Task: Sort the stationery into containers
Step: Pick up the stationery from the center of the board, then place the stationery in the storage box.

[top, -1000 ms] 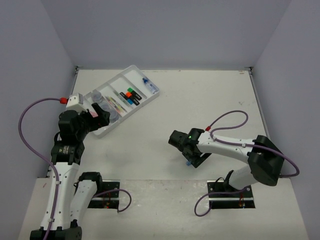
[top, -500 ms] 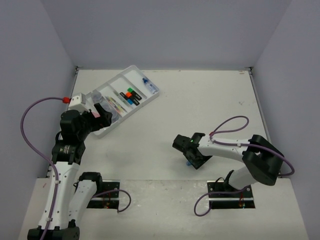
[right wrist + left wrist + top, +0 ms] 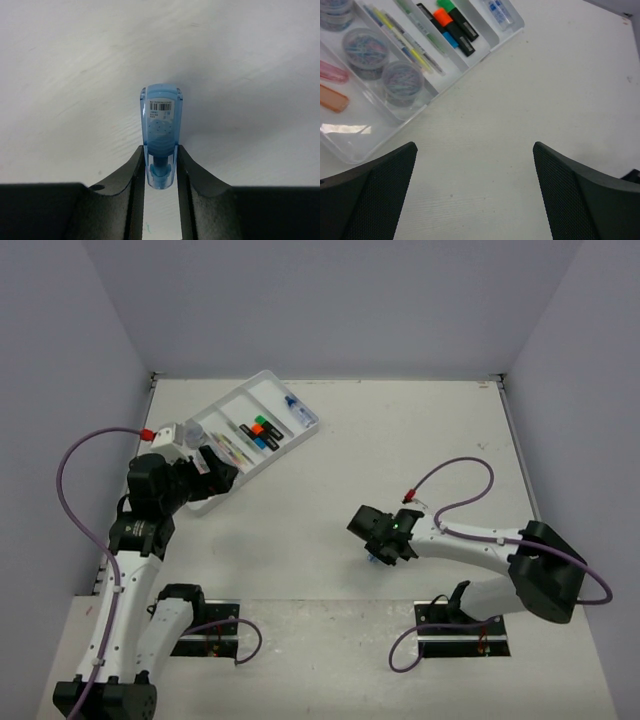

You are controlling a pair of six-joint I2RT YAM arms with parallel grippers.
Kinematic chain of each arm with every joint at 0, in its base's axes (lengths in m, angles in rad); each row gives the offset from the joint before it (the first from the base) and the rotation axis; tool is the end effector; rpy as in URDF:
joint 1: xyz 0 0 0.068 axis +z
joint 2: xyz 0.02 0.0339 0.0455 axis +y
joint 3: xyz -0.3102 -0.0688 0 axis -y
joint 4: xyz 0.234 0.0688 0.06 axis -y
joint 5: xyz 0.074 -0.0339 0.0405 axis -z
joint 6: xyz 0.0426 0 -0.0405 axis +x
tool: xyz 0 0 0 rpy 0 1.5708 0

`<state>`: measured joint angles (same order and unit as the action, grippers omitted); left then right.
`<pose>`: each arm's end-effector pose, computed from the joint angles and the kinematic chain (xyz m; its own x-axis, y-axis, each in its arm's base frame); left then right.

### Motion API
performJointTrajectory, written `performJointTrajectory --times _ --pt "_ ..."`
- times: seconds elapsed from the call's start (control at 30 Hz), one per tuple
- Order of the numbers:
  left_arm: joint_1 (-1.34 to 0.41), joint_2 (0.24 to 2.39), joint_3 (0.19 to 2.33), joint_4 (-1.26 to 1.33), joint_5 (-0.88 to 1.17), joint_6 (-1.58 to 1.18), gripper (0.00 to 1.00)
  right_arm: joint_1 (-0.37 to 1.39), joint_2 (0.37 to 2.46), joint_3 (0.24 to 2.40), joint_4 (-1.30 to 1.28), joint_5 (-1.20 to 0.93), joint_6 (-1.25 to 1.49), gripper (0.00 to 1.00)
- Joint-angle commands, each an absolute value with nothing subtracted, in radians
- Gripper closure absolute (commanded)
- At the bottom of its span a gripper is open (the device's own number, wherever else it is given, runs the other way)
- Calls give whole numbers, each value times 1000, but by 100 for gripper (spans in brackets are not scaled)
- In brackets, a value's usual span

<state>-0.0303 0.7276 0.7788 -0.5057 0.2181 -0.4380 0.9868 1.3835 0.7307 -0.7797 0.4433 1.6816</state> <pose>0.1225 -0.0129 0.3410 -0.4924 -0.3993 -0.7734 0.0166 0.8840 -0.4671 0.1256 0.1568 0.2124 -0.6562 0.6354 -0.4070 0.6225 0.7607 0.1840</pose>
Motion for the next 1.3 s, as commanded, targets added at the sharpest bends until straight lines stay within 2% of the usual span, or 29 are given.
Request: performJointTrajectory --times 0.0,0.1,0.2,0.27,0.37,0.53,0.63,0.83,0.9,0.93,0.97,1.0,1.03,1.07,1.17,1.27 --pt "-68 719 711 -321 463 -561 0 1040 1279 797 -403 524 988 100" --pt "-207 740 662 -173 470 -688 0 1102 1236 813 -223 470 632 100" --pt "-399 765 627 -33 399 -782 0 1116 1162 771 -55 333 504 100" --pt "-523 770 628 -17 298 -804 0 1121 1130 764 -10 284 492 100" --pt "-592 808 616 94 274 -830 1 1138 1113 770 59 252 500 100" --pt "-672 888 615 112 210 -836 8 1172 1101 772 101 267 503 100" --pt "-700 924 606 147 221 -846 30 1184 1074 763 119 278 505 100" --pt "-724 953 622 169 235 -850 85 1186 1053 766 133 302 491 100" --pt "-727 961 633 168 245 -845 98 1184 1069 787 118 315 487 99" --pt "-726 964 650 138 219 -835 100 1184 1077 797 100 331 490 88" --pt "-725 966 672 93 178 -822 100 1184 1086 804 80 351 495 70" --pt "-721 970 701 32 115 -806 100 1184 1092 809 58 375 503 47" --pt "-715 976 739 -51 21 -786 100 1183 1095 811 33 404 512 16" --pt "-698 995 799 -130 -79 -776 100 1182 1097 812 -19 437 525 2" --pt "-464 1066 909 -350 -303 -792 100 1157 1073 803 -145 564 597 1" --pt "-212 1158 966 -425 -391 -818 100 1114 1009 763 -206 582 626 1"
